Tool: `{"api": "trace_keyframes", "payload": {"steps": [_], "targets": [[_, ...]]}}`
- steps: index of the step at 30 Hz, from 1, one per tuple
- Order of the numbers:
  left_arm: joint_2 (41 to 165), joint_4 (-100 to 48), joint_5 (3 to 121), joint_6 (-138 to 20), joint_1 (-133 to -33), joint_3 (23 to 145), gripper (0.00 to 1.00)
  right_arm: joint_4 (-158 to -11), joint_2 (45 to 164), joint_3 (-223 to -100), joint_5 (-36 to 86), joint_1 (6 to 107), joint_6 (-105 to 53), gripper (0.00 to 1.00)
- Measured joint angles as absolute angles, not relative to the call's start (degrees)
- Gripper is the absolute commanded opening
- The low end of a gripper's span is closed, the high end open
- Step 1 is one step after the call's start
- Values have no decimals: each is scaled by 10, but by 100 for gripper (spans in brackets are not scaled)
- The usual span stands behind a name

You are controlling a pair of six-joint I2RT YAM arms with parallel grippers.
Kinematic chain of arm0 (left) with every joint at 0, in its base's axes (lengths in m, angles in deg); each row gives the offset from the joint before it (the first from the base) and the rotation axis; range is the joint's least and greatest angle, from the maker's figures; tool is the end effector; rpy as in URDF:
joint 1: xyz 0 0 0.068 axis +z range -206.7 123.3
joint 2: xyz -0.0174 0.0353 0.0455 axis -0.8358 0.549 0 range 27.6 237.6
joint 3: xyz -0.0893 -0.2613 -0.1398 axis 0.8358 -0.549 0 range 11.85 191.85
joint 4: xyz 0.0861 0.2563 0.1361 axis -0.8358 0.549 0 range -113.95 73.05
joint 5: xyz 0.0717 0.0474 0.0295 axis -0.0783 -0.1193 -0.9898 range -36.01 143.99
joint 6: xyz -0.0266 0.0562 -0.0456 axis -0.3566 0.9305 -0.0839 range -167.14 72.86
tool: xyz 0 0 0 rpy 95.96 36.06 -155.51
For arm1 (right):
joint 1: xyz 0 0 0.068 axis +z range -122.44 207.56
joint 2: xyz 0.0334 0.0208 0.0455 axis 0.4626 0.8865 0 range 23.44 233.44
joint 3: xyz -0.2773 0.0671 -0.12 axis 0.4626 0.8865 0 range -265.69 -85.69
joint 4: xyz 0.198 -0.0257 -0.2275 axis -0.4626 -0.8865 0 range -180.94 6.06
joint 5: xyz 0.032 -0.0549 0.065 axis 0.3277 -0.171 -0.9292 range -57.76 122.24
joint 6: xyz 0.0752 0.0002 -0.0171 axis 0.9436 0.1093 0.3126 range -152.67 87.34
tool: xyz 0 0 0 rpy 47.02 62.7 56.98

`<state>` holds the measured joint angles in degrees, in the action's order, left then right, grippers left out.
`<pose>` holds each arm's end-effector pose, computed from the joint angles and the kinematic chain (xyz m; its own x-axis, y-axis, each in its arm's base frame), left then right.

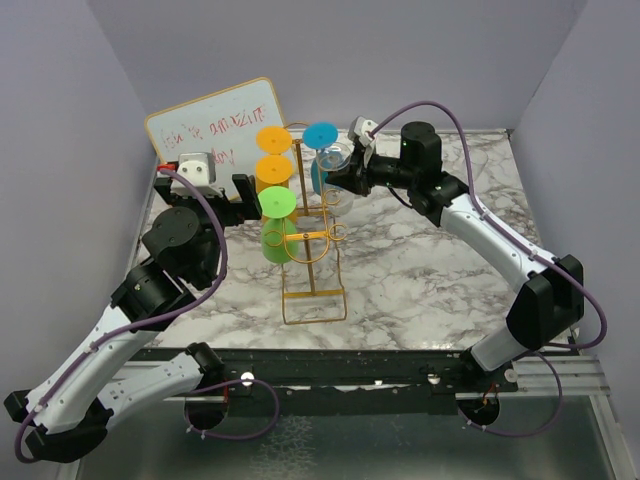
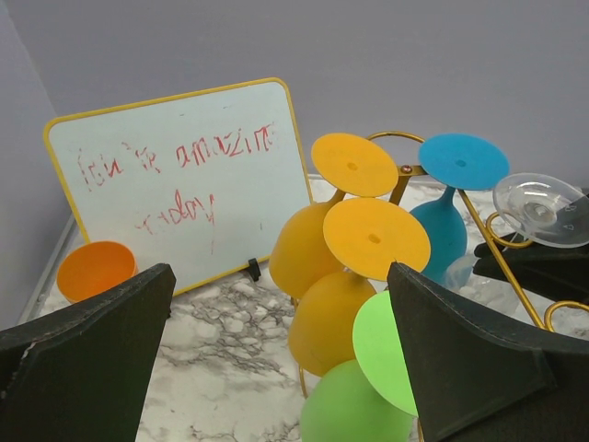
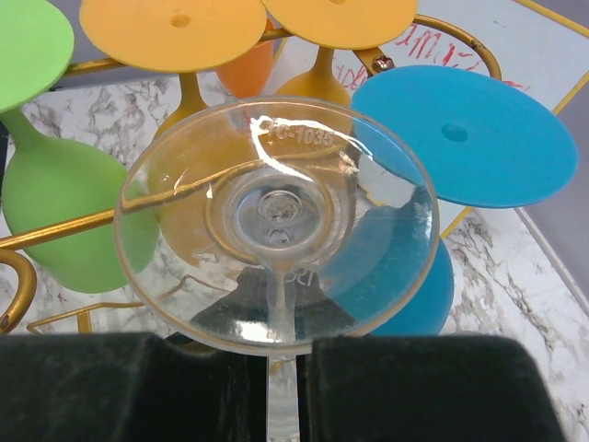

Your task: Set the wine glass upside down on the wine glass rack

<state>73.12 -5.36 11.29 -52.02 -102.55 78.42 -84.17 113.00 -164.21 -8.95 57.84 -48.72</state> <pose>0.1561 -0.0970 0.4937 0.0249 -0.1155 -0.9930 0.0577 0.9918 -0.1140 0.3525 0.2559 0.3947 0.0970 -0.1843 -0.9781 -0.9473 0.2843 -0.1475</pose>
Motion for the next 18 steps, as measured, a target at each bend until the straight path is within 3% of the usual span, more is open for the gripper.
{"api": "trace_keyframes", "payload": {"steps": [18], "targets": [[735,-52,115,-520,-1025,780,99,-869,1132,-1643,-74,579,-469,6]]}}
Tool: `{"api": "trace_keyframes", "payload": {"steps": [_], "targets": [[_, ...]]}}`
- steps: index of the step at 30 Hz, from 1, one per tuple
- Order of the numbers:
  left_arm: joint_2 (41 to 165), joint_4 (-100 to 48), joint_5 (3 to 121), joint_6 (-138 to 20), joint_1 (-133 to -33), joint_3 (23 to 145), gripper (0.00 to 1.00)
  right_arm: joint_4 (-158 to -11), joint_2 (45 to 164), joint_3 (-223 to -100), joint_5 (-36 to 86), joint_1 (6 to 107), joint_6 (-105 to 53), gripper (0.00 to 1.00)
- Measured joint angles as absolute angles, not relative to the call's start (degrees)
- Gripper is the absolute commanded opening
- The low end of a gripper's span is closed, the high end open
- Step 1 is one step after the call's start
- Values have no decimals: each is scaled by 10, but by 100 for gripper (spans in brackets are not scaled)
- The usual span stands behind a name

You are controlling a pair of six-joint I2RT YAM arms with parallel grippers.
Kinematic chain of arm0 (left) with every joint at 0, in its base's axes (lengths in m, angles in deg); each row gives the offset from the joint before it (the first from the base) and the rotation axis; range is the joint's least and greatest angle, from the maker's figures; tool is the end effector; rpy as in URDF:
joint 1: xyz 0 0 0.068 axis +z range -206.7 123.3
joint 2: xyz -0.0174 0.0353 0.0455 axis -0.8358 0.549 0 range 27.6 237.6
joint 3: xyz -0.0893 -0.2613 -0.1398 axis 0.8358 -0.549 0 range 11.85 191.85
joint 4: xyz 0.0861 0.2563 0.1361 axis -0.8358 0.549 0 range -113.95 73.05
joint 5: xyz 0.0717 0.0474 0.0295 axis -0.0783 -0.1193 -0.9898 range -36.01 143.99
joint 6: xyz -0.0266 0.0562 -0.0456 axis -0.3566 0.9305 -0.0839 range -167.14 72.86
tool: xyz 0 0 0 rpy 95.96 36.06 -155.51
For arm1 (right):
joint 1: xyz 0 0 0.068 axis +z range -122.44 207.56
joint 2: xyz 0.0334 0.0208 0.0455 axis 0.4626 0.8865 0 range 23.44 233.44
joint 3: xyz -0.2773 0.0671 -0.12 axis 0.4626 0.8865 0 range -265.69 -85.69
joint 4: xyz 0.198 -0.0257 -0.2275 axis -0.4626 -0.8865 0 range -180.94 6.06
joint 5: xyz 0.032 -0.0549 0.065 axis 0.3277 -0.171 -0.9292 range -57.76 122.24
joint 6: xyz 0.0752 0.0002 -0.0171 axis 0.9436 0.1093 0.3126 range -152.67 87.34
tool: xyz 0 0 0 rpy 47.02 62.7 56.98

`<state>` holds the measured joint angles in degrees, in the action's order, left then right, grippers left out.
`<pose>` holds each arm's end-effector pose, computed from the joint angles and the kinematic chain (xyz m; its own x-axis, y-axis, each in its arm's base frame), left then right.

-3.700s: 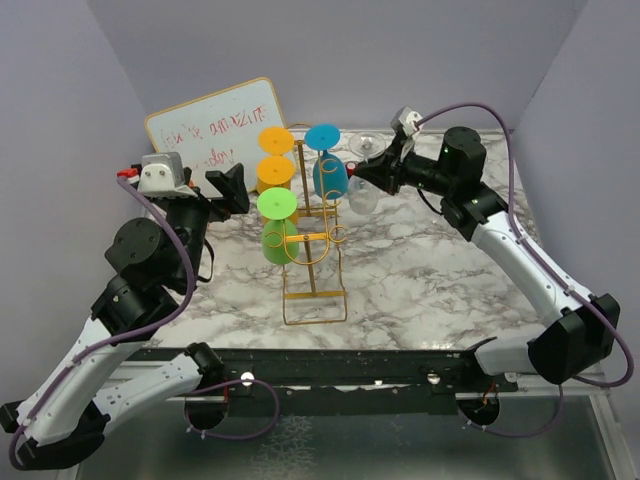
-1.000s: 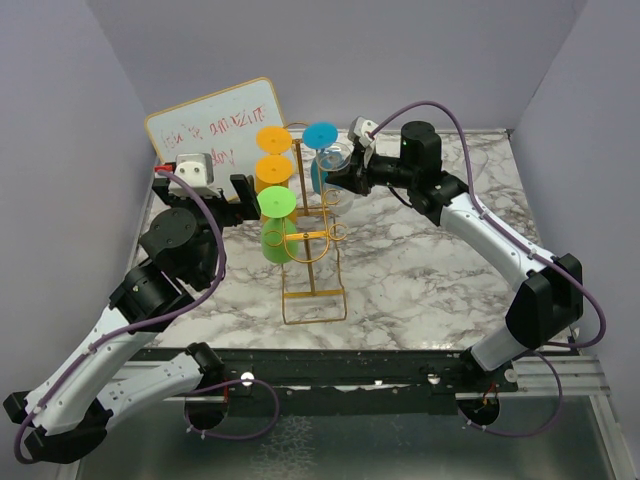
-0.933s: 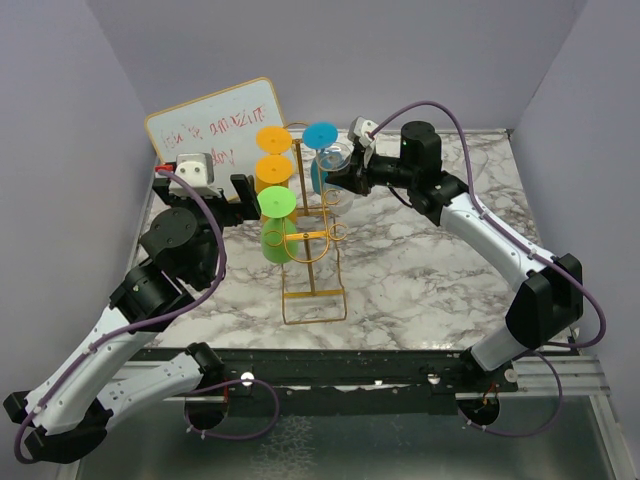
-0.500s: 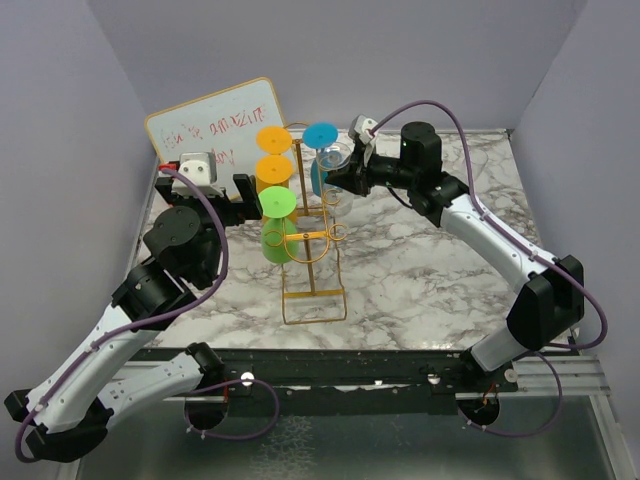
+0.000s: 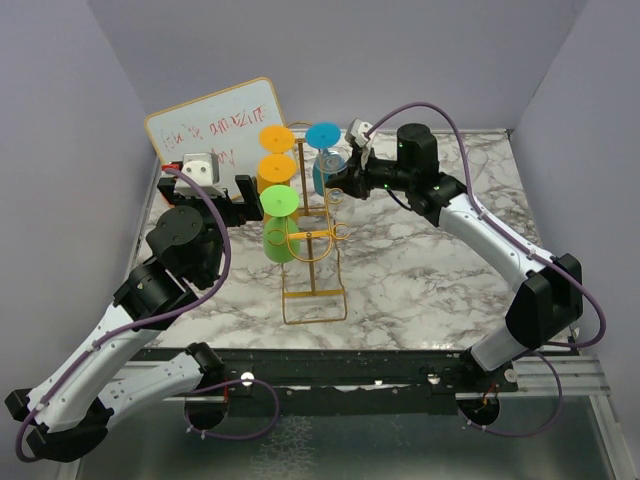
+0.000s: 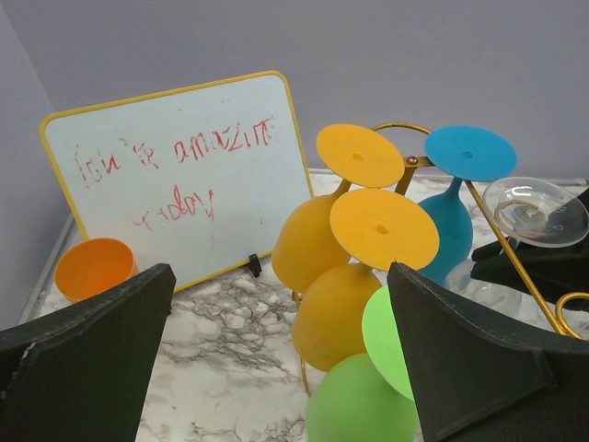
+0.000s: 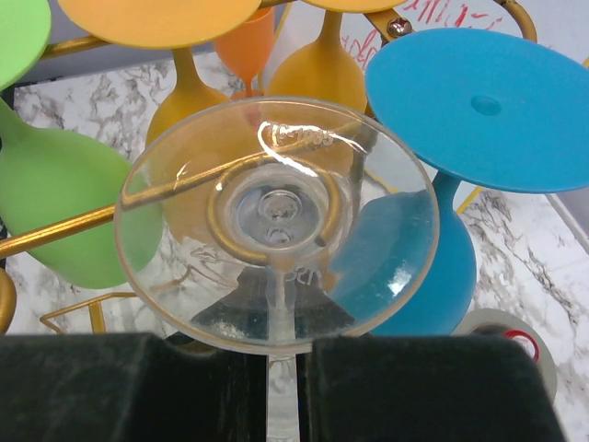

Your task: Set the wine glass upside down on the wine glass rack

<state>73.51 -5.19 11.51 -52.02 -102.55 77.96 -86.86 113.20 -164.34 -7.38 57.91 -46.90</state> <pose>0.1588 -0.1001 0.4892 0.0123 -0.1028 -0.9946 0.0602 0.9930 -0.1019 0.3537 0.2556 0.3883 0.0242 -0.2053 -0.9784 -0.9462 0.3112 -0.0887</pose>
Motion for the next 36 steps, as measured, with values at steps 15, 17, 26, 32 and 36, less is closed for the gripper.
{"api": "trace_keyframes", "payload": {"steps": [15,17,26,32,36], "targets": [[742,-50,122,-520,-1025,780,99,-869,1130,-1640,-60,580,-468,47],[745,-50,122,-520,-1025,780,99,-866,1123,-1633,-60,580,-461,50],[782,-49,112,-520,-1025,796,99,-840,1044,-1570,-35,580,-431,61],[849,-50,85,-517,-1023,859,99,-810,980,-1500,34,580,-405,64],[891,-51,92,-513,-989,902,98,-795,948,-1458,96,580,-388,64]]}}
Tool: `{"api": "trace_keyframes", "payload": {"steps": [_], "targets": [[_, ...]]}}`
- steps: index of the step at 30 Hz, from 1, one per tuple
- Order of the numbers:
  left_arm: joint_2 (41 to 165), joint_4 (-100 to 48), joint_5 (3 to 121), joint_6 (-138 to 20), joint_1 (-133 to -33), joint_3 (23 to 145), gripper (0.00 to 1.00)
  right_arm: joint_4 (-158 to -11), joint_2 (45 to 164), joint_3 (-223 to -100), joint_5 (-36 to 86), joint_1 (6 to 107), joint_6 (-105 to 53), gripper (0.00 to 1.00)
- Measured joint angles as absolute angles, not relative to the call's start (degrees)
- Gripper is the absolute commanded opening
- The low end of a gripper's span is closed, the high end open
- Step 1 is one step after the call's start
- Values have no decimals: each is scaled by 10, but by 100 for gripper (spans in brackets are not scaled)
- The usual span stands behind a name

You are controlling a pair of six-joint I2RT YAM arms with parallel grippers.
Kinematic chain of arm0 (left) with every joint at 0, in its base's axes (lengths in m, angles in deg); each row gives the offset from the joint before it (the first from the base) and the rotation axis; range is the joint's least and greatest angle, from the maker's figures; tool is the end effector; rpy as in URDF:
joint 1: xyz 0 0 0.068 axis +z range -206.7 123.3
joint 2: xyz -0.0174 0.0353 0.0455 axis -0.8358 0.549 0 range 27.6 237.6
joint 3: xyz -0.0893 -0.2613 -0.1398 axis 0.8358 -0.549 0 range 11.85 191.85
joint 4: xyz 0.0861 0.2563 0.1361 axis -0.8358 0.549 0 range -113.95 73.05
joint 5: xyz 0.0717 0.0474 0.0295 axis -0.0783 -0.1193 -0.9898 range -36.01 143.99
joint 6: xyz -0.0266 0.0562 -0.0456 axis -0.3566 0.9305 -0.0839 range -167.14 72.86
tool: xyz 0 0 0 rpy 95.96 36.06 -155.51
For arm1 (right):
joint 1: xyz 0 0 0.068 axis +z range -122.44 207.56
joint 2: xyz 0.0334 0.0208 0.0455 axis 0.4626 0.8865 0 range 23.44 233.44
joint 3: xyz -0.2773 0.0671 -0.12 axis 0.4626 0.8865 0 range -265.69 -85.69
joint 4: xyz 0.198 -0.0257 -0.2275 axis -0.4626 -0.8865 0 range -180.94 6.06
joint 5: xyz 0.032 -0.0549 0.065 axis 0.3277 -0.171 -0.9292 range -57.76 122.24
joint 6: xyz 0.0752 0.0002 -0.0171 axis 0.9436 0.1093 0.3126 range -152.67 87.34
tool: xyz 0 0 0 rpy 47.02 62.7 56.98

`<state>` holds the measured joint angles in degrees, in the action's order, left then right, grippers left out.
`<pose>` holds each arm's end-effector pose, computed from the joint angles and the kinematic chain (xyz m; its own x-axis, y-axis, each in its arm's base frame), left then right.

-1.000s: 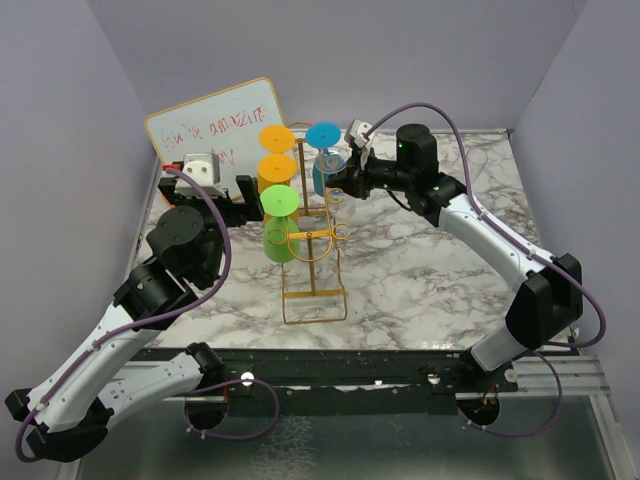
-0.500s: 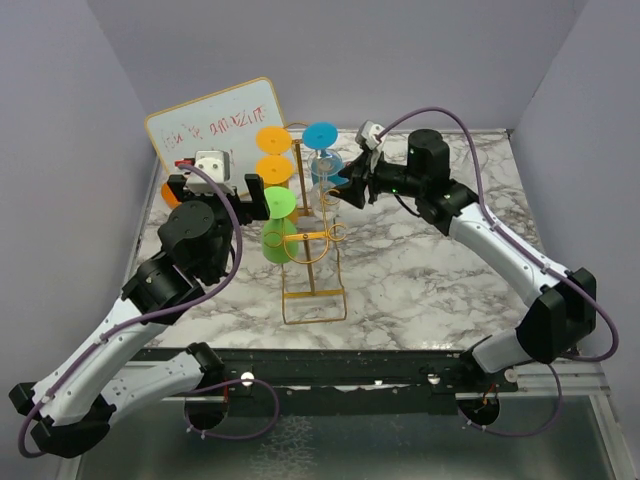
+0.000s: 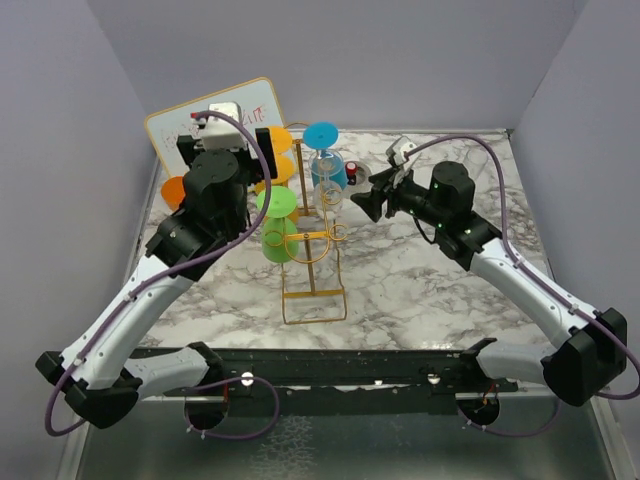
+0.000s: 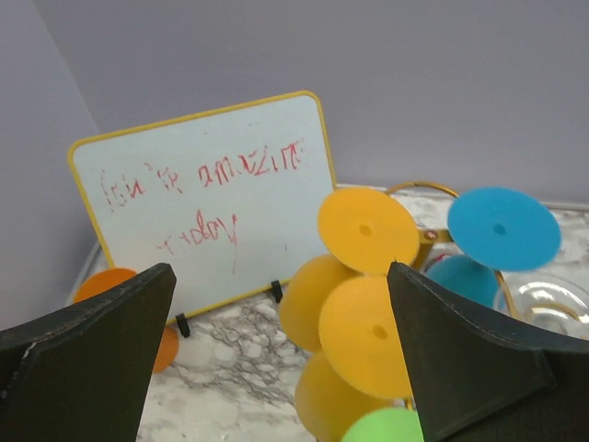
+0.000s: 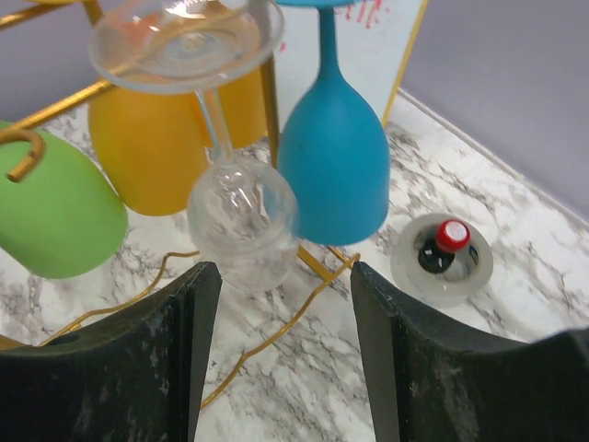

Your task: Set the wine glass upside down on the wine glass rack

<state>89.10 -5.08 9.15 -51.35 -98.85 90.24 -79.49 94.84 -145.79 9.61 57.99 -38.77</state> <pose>0.2201 -0.1369 0.5158 -0.0223 -0.0502 -0.9985 -0.0484 0.9976 -0.0490 0.2909 0.2001 0.3857 -0.0175 -0.1241 -0.9921 -0.8033 0.5925 -0.0600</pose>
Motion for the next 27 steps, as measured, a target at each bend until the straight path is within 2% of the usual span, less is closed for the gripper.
{"api": "trace_keyframes", "payload": {"steps": [9,12,18,21,23,27], "targets": [[1004,-30,229,-538,-788,1016,81,-780,892,-1384,231,580,-321,64],[1033,-15,274,-548,-734,1031,81,-779,873,-1370,283,580,-291,64],[1051,14,337,-563,-600,988,80,-778,855,-1354,329,580,-245,64],[1053,25,384,-573,-529,945,75,-784,859,-1352,328,580,-228,63],[1064,31,424,-579,-484,917,67,-789,862,-1352,328,580,-216,63],[1102,43,505,-586,-455,893,58,-804,875,-1352,328,580,-199,62]]}}
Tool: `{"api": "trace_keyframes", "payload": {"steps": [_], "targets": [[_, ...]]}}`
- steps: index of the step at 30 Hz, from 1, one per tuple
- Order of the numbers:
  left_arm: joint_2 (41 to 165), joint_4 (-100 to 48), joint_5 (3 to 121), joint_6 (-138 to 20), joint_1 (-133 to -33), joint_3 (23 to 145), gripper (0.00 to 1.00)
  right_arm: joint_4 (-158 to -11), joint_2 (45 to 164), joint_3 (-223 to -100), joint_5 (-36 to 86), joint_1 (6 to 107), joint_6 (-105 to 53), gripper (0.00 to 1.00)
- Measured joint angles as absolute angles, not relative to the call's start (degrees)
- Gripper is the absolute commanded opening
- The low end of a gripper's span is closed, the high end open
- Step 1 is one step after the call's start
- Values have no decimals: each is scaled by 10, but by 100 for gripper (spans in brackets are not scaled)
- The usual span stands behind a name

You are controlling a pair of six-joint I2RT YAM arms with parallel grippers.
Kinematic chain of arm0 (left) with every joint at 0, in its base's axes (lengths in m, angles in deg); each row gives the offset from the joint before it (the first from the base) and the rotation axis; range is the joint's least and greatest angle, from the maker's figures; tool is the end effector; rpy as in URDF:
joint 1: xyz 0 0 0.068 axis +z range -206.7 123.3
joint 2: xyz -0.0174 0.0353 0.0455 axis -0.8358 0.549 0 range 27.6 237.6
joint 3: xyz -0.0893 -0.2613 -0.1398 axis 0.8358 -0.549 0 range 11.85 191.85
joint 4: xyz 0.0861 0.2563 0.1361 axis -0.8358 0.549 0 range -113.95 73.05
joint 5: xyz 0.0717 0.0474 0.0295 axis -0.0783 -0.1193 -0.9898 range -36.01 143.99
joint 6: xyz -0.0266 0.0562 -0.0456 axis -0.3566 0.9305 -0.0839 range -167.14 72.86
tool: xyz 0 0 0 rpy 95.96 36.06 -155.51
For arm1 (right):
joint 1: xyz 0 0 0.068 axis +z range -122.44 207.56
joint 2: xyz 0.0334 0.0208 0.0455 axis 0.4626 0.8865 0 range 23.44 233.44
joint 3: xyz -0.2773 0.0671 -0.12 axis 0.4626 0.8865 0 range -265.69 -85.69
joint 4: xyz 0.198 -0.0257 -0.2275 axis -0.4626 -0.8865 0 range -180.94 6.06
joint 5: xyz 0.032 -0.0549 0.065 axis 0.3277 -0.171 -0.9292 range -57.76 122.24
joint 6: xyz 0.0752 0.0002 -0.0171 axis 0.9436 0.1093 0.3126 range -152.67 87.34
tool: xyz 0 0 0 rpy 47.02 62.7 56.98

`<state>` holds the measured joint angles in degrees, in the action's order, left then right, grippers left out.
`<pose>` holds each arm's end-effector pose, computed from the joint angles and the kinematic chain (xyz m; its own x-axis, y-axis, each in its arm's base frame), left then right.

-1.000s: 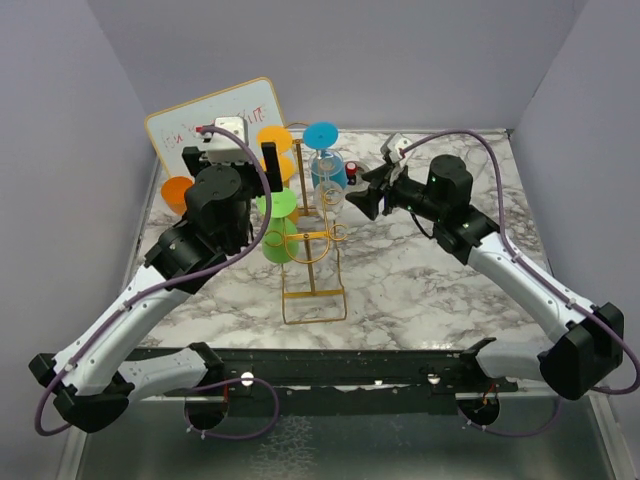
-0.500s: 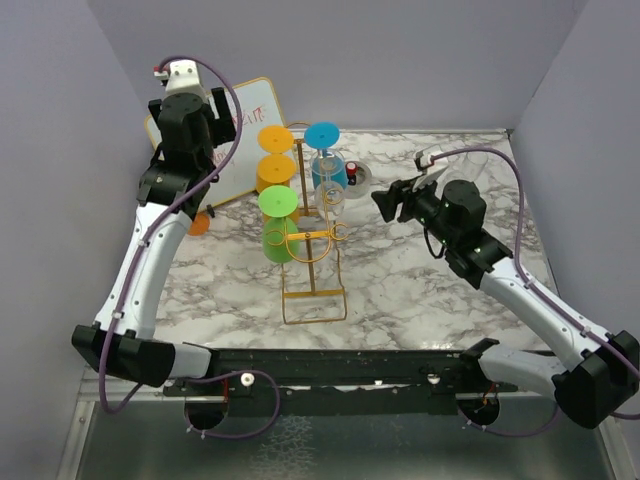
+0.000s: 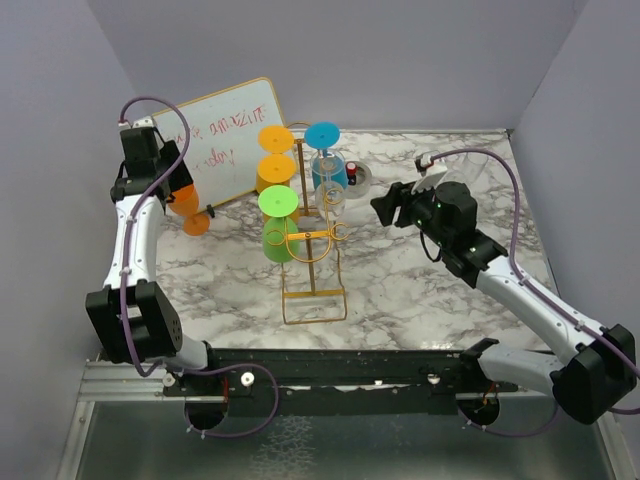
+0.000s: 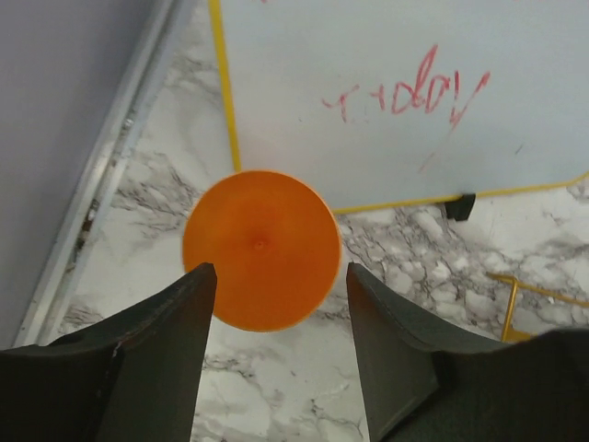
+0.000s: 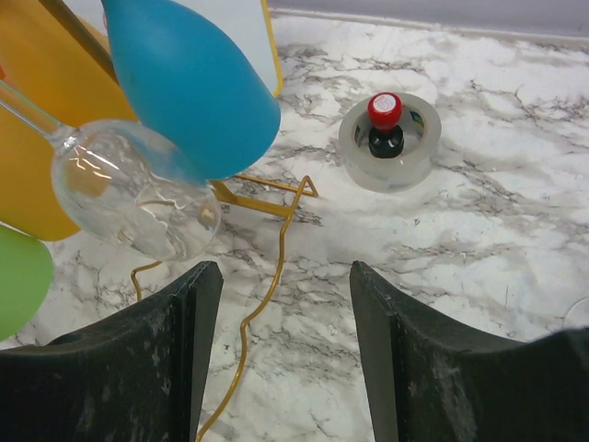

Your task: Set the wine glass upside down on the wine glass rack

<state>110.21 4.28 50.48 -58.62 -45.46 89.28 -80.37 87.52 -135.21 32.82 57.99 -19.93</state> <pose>0.3821 0.0800 0.3696 -0.4807 -0.2981 -0.8247 -0.3473 0.9283 -0.1331 0.2759 0.1613 0.3438 -0.2700 0.0970 -0.9579 -0.4494 0.8672 0.2145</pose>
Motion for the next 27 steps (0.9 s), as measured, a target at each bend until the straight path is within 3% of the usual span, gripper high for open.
{"api": "trace_keyframes", "payload": {"steps": [9,20,21,24,27], "targets": [[1138,48,587,-593,-456,885,39,-819,881,-1342,317,580,-174,61],[1186,45,602,-604,-456,885,28,-824,883,-1328,313,580,-156,61],[1188,45,602,-604,-456,885,26,-824,883,-1328,313,580,-155,61],[1193,46,602,-604,-456,886,2,-827,883,-1328,312,580,-147,61],[1195,54,600,-602,-456,894,0,-835,884,-1329,309,580,-140,62]]}}
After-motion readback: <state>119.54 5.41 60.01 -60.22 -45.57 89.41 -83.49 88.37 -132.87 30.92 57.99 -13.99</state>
